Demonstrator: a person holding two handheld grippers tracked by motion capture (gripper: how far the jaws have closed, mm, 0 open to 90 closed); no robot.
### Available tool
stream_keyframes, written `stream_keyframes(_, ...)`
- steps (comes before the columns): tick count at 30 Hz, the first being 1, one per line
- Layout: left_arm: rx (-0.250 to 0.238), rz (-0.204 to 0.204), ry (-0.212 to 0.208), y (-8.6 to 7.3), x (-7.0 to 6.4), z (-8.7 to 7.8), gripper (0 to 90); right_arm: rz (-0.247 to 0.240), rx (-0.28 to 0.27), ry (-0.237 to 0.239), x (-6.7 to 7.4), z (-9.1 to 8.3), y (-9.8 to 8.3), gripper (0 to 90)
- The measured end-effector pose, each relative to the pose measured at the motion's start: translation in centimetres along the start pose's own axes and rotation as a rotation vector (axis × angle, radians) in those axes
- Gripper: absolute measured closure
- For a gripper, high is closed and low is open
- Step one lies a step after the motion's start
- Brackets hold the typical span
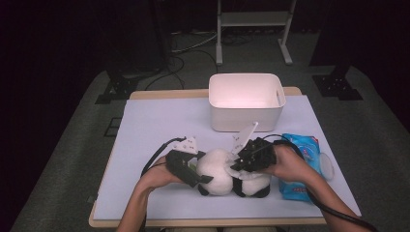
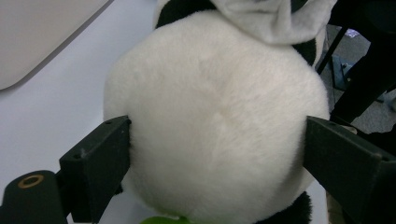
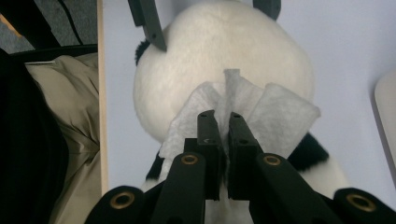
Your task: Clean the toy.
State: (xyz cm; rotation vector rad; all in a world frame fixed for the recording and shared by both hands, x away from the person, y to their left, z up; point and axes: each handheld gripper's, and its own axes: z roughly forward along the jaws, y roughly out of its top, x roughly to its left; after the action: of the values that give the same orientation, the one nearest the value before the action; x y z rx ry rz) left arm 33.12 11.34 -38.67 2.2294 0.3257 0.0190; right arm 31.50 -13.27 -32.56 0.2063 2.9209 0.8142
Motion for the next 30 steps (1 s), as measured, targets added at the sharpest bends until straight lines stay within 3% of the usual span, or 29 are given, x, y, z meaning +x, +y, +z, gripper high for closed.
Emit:
stream_keyframes(13, -0.001, -0.014, -0.001, 0.0, 0.1, 0.1, 9.4, 0.096, -0.078, -0.025, 1.1, -2.8, -5.2, 85.7)
stream_keyframes(23, 0.002, -0.02, -0.003, -0.1, 0.2, 0.1, 9.5, 0.139, -0.107, -0.04, 1.6, -3.7, -7.8, 85.8)
stream_keyframes(26, 0.006, -0.021, -0.003, -0.1, 0.1, 0.2, 11.0, 0.15, -0.124, -0.038, 1.7, -3.9, -8.1, 85.8)
stream_keyframes(30, 0.011, -0.028, -0.003, -0.1, 0.2, 0.2, 11.9, 0.128, -0.119, -0.036, 1.7, -3.6, -7.2, 85.8)
